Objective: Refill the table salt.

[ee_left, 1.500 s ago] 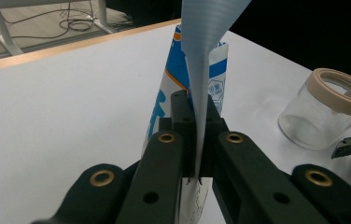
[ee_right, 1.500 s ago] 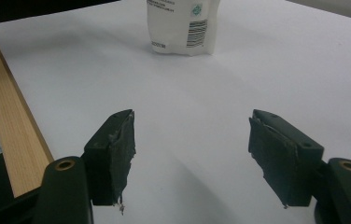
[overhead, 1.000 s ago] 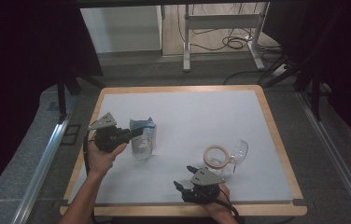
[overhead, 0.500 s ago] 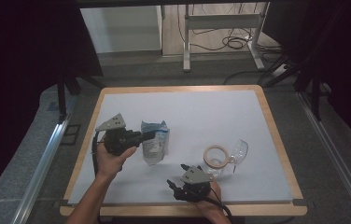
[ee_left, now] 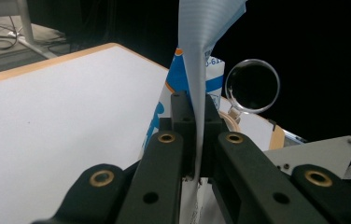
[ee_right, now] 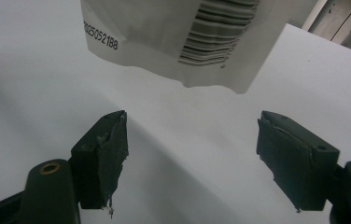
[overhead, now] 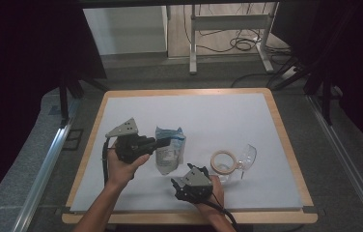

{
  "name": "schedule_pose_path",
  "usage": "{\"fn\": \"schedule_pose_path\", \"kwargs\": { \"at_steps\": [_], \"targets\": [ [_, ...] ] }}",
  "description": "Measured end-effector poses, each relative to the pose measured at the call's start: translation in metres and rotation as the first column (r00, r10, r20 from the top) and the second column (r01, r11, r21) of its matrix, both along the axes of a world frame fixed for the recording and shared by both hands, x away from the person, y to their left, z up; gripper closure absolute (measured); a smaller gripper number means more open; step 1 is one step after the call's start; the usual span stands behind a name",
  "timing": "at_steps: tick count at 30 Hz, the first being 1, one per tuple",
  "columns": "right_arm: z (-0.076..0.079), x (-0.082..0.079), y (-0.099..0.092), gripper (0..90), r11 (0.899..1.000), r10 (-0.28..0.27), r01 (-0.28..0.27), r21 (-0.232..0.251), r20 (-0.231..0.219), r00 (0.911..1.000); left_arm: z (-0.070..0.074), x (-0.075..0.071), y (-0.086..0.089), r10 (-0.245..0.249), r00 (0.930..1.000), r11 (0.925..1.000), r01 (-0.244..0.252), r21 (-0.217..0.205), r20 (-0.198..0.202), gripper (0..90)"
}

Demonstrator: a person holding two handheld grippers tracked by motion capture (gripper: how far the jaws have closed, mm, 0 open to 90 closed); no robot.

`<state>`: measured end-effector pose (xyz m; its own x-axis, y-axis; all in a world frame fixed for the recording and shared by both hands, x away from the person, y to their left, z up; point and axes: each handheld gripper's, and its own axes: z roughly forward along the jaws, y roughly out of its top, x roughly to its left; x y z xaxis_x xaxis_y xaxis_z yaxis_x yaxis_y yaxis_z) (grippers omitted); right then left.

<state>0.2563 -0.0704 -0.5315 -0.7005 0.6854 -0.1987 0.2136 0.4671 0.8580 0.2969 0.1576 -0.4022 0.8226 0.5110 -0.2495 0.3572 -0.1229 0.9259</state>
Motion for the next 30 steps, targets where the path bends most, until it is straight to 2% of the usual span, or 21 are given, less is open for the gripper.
{"fn": "schedule_pose_path", "kwargs": {
  "at_steps": [6, 11, 15, 17, 18, 23, 29, 30],
  "targets": [
    [-0.001, -0.001, 0.002, 25.9, 1.000, -0.026, 0.026, 0.015, 0.006, 0.9996, 0.001, -0.003, -0.004, -0.009, 0.9999, 1.0000, 0.009, -0.001, -0.004, 90.0],
    [-0.003, 0.000, 0.007, 26.0, 0.997, -0.079, 0.078, 0.013, 0.018, 0.9967, 0.004, -0.007, -0.006, -0.021, 0.9998, 0.9997, 0.021, -0.009, -0.003, 90.0],
    [0.000, 0.000, 0.010, 26.0, 0.995, -0.098, 0.095, 0.041, 0.057, 0.9936, 0.004, -0.008, -0.008, -0.029, 0.9996, 0.9996, 0.029, -0.008, -0.008, 90.0],
    [0.000, -0.001, 0.011, 26.1, 0.994, -0.098, 0.095, 0.046, 0.068, 0.9928, 0.004, -0.008, -0.010, -0.031, 0.9995, 0.9995, 0.031, -0.003, -0.010, 90.0],
    [0.003, -0.002, 0.012, 28.4, 0.995, -0.086, 0.081, 0.059, 0.091, 0.9921, 0.003, -0.008, -0.011, -0.029, 0.9995, 0.9996, 0.029, 0.000, -0.009, 90.0],
    [0.002, -0.004, 0.013, 35.3, 0.997, -0.053, 0.047, 0.058, 0.111, 0.9924, 0.002, -0.004, -0.015, -0.033, 0.9993, 0.9994, 0.033, -0.006, -0.015, 90.0],
    [0.002, -0.006, 0.008, 40.9, 0.996, -0.035, 0.026, 0.082, 0.103, 0.9941, 0.002, -0.003, -0.019, -0.041, 0.9989, 0.9991, 0.041, -0.009, -0.021, 90.0],
    [0.002, -0.006, 0.005, 41.3, 0.995, -0.023, 0.015, 0.102, 0.078, 0.9967, 0.002, -0.002, -0.020, -0.043, 0.9988, 0.9990, 0.042, -0.010, -0.025, 90.0]
  ]
}}
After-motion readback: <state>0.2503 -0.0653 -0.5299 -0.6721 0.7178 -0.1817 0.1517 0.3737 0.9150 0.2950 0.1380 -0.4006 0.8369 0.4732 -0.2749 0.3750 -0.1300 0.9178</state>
